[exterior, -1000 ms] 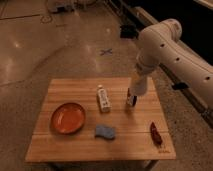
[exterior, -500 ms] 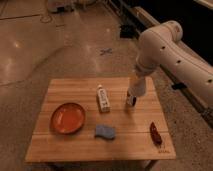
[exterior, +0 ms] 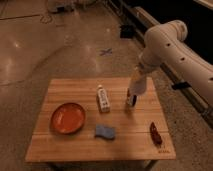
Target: Place the ceramic cup over the eraser
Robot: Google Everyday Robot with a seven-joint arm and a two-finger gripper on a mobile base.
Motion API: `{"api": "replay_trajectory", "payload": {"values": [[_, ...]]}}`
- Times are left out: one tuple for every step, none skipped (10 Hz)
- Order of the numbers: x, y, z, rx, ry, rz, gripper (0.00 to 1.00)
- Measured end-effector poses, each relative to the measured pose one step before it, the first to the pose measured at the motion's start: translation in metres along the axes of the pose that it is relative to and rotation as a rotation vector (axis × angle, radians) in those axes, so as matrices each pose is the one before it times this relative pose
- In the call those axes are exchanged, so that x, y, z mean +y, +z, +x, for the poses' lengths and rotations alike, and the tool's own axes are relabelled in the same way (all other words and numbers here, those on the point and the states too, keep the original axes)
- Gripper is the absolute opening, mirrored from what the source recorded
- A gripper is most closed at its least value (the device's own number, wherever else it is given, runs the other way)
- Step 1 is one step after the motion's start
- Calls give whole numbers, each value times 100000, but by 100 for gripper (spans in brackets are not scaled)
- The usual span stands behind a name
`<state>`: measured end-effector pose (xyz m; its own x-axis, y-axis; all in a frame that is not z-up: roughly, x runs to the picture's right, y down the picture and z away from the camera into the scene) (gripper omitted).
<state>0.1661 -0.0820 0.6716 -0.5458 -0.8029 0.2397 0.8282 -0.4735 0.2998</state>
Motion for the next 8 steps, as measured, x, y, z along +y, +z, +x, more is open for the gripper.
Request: {"api": "replay_trajectory", "payload": {"values": [[439, 38, 628, 541, -166, 492, 0], [440, 138, 518, 299, -143, 274, 0], [457, 344, 461, 13, -256, 107, 0], [121, 465, 521, 85, -640, 548, 0], [172, 589, 244, -231, -220, 755, 0], [210, 468, -31, -553, 111, 470, 0], [-99, 716, -43, -755, -187, 875, 0], [-418, 660, 142, -707, -598, 1262, 0]]}}
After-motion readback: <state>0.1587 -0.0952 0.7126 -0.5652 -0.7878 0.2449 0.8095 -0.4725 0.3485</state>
